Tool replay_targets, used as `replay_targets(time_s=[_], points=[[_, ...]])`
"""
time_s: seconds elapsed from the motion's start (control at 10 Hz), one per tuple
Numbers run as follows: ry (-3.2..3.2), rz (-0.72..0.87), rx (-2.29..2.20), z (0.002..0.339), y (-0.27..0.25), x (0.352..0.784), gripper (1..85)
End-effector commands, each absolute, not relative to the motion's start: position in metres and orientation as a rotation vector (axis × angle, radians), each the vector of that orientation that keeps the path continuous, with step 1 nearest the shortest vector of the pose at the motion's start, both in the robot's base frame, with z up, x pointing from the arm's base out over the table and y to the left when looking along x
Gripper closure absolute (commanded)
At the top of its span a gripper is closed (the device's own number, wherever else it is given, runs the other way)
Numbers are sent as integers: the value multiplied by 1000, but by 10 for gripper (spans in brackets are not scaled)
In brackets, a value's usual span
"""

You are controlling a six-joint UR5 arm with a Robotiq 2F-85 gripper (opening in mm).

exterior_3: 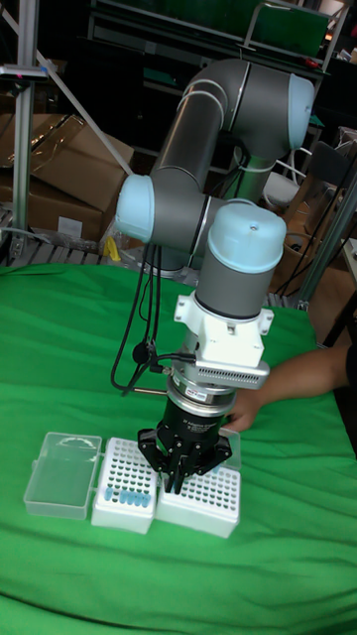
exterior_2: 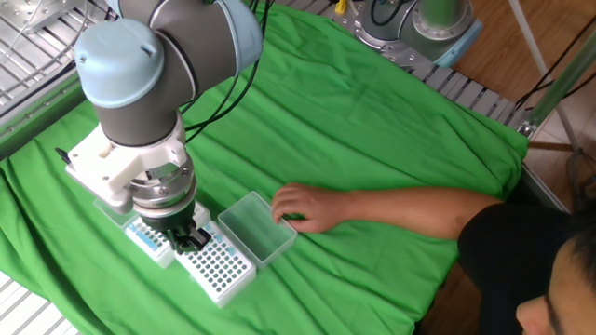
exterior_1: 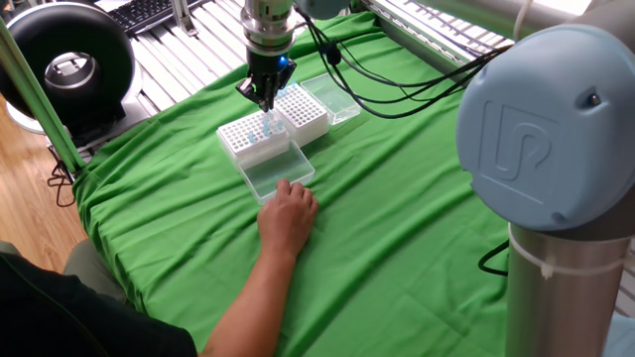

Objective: Insert a medium pipette tip into the holder for medium pipette tips

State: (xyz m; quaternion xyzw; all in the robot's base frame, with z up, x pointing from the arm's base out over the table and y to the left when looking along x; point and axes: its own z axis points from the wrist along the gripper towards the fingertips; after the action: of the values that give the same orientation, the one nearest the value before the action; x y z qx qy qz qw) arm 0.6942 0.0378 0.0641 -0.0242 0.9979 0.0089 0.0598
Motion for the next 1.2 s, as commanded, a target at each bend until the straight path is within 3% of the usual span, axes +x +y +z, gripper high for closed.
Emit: replay_targets(time_s=[0.0,0.4,1.1], points=[[3056,19,-23,75,37,686,810],[3087,20,-6,95,42,681,847],[3022,51,-23,87,46,699,847]])
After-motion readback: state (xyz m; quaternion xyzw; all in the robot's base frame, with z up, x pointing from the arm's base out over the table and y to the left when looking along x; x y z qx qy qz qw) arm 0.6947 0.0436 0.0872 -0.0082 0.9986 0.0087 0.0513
